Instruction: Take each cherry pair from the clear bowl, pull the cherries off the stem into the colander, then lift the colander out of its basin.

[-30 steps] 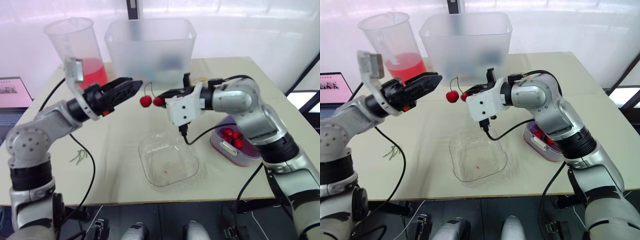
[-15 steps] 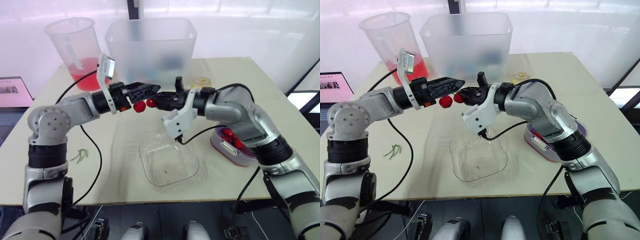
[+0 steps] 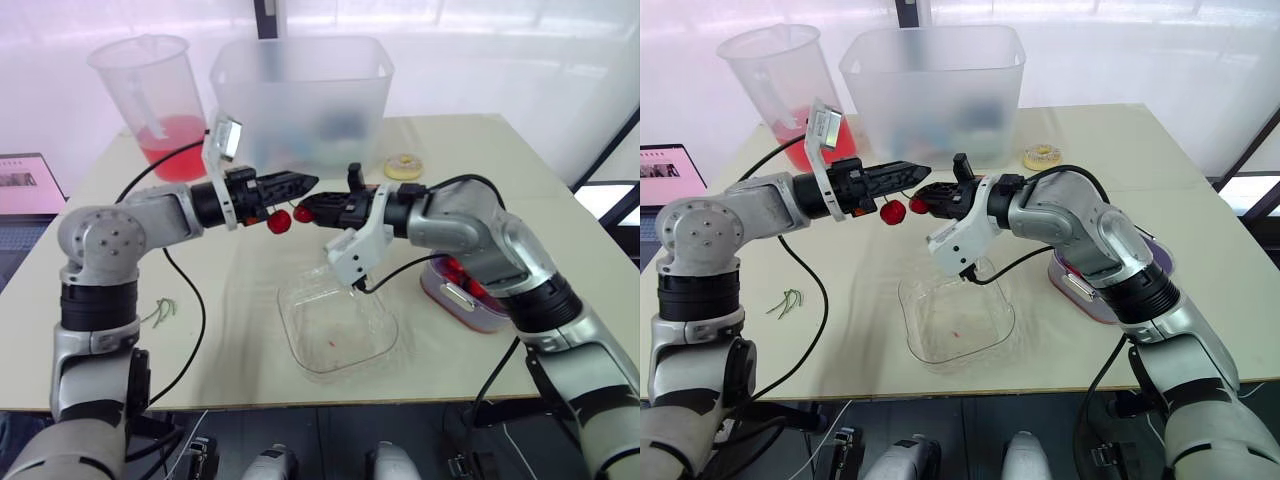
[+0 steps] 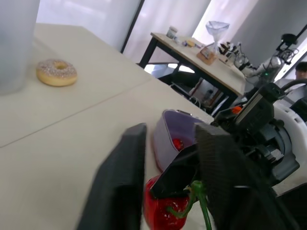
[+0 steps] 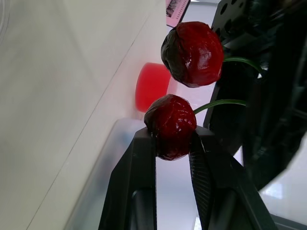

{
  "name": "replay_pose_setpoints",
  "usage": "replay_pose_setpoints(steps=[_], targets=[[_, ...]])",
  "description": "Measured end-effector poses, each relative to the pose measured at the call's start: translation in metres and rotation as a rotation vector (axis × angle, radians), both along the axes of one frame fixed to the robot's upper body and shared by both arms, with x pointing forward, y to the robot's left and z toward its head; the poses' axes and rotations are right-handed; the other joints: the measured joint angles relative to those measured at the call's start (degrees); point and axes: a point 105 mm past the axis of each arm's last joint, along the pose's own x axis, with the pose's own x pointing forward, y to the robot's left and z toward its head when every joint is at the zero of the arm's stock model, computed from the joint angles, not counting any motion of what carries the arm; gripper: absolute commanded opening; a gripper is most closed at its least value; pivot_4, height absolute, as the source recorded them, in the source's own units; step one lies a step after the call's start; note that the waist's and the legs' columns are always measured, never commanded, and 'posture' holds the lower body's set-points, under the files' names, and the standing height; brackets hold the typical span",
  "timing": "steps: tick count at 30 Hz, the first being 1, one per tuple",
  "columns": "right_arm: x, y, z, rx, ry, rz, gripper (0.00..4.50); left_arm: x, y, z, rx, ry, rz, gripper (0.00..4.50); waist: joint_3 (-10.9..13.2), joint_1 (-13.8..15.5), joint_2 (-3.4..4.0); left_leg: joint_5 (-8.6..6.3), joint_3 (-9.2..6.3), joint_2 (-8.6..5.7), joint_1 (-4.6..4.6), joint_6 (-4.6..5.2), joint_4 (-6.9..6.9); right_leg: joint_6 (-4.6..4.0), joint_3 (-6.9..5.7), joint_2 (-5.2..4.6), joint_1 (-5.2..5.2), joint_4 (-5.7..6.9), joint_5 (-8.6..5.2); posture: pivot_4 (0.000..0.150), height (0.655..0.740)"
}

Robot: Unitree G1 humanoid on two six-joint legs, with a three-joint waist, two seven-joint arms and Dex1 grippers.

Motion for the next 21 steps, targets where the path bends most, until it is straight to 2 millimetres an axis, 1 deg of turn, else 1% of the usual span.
replay_pose_setpoints(steps=[5,7,9,11,12,13,14,16,17,19,21], targets=[[0.004,-0.002,-0.002,0.001,0.016,-0.014,0.52,0.0,0.001,-0.003,0.011,0.008,0.003,0.03,0.0,0.0,0.0,0.0,0.0,0.0,0.0,0.0,0.0,0.0,0.0,0.0,0.0,0.0,0.0,0.15,0.74],[0.004,-0.003,-0.002,0.005,0.041,-0.017,1.49,0.001,0.001,-0.004,0.015,0.009,0.004,0.0,0.0,0.0,0.0,0.0,0.0,0.0,0.0,0.0,0.0,0.0,0.0,0.0,0.0,0.0,0.0,0.15,0.74],[0.004,-0.005,-0.001,0.022,0.078,-0.024,2.22,0.001,0.001,-0.003,0.016,0.008,0.005,0.0,0.0,0.0,0.0,0.0,0.0,0.0,0.0,0.0,0.0,0.0,0.0,0.0,0.01,0.0,0.0,0.15,0.74],[0.005,-0.008,0.0,0.045,0.116,-0.038,3.34,0.001,0.001,-0.003,0.015,0.008,0.004,0.0,0.0,0.1,0.0,0.0,-0.01,0.0,0.0,0.0,0.01,0.0,0.0,0.0,0.02,0.0,0.0,0.15,0.74],[0.005,-0.012,-0.003,0.049,0.151,-0.049,3.9,0.0,0.002,-0.003,0.014,0.005,0.003,0.0,0.0,0.1,0.0,0.0,-0.01,0.0,0.0,0.0,0.01,0.0,0.0,0.0,0.03,-0.01,0.0,0.15,0.74],[0.006,-0.014,-0.005,0.049,0.169,-0.056,4.33,0.0,0.002,-0.003,0.014,0.005,0.002,0.0,0.0,0.1,0.0,0.0,-0.01,0.0,0.0,0.0,0.02,0.0,0.0,-0.01,0.03,0.0,0.0,0.15,0.74],[0.005,-0.018,-0.007,0.048,0.192,-0.064,4.43,0.0,0.002,-0.002,0.013,0.004,-0.002,0.0,0.0,0.1,0.0,0.0,-0.02,0.0,0.0,0.0,0.01,0.0,0.0,-0.01,0.04,-0.02,0.0,0.15,0.74],[0.004,-0.033,-0.013,0.065,0.275,-0.101,4.43,-0.001,0.005,-0.002,0.015,0.001,0.0,0.0,0.0,0.2,0.0,0.0,-0.04,-0.02,0.0,0.0,0.02,0.0,-0.01,-0.01,0.07,-0.03,0.0,0.15,0.74],[0.004,-0.041,-0.014,0.1,0.333,-0.124,4.43,-0.001,0.007,0.0,0.009,-0.005,-0.003,0.0,0.0,0.2,0.0,0.0,-0.04,-0.01,0.0,0.0,0.02,0.0,-0.01,-0.01,0.08,-0.03,0.0,0.15,0.74],[0.006,-0.052,-0.011,0.181,0.424,-0.165,4.43,-0.004,0.009,0.002,-0.001,-0.017,-0.017,0.0,0.0,0.1,0.0,0.0,-0.03,0.02,0.0,0.0,0.02,0.0,-0.02,0.0,0.07,-0.03,0.0,0.15,0.74],[0.008,-0.061,-0.004,0.3,0.532,-0.209,4.43,-0.009,0.008,0.004,-0.003,-0.029,-0.052,0.0,0.0,0.1,0.0,0.0,-0.02,0.04,0.0,0.0,0.01,0.0,-0.01,0.01,0.07,-0.03,0.0,0.15,0.74]])
